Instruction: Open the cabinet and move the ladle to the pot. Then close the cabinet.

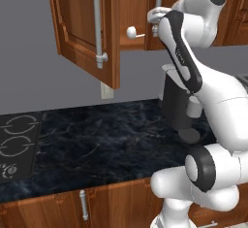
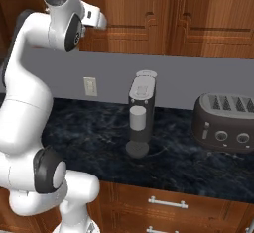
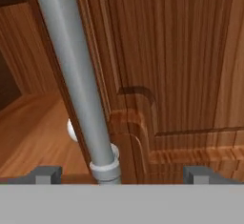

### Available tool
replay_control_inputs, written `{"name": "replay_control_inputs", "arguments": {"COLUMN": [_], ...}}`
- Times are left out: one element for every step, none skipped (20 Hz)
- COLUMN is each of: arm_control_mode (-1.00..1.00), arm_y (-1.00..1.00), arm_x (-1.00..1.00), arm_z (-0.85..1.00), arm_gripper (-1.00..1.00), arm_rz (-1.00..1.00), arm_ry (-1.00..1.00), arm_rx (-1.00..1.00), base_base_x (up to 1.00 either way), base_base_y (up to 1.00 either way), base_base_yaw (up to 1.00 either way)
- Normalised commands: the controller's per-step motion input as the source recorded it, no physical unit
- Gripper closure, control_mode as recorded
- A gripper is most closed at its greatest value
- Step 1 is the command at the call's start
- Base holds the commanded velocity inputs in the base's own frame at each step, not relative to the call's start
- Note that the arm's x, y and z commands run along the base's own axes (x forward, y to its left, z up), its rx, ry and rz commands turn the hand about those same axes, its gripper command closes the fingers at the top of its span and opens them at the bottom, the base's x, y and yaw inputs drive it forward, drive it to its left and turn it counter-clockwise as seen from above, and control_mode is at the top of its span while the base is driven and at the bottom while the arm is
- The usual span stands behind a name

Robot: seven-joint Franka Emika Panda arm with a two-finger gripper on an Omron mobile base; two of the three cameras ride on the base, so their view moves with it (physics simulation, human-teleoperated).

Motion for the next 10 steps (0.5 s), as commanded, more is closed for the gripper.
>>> {"name": "replay_control_inputs", "arguments": {"arm_control_mode": [-1.0, -1.0, -1.0, -1.0, -1.0, -1.0, -1.0, -1.0, -1.0, -1.0], "arm_y": [0.0, 0.0, 0.0, 0.0, 0.0, 0.0, 0.0, 0.0, 0.0, 0.0], "arm_x": [0.6, 0.56, 0.54, 0.52, 0.52, 0.54, 0.55, 0.54, 0.52, 0.51], "arm_z": [0.0, 0.0, 0.0, 0.0, 0.0, 0.0, 0.0, 0.0, 0.0, 0.0], "arm_gripper": [-1.0, -1.0, -1.0, -1.0, -1.0, -1.0, -1.0, -1.0, -1.0, -1.0], "arm_rz": [0.0, 0.0, 0.0, 0.0, 0.0, 0.0, 0.0, 0.0, 0.0, 0.0], "arm_ry": [-0.06, -0.05, -0.05, -0.04, -0.02, -0.02, -0.01, -0.01, 0.0, -0.01], "arm_rx": [-0.06, -0.07, -0.07, -0.08, -0.08, -0.07, -0.07, -0.07, -0.07, -0.07], "base_base_x": [0.0, 0.0, 0.0, 0.0, 0.0, 0.0, 0.0, 0.0, 0.0, 0.0], "base_base_y": [0.0, 0.0, 0.0, 0.0, 0.0, 0.0, 0.0, 0.0, 0.0, 0.0], "base_base_yaw": [0.0, 0.0, 0.0, 0.0, 0.0, 0.0, 0.0, 0.0, 0.0, 0.0]}}
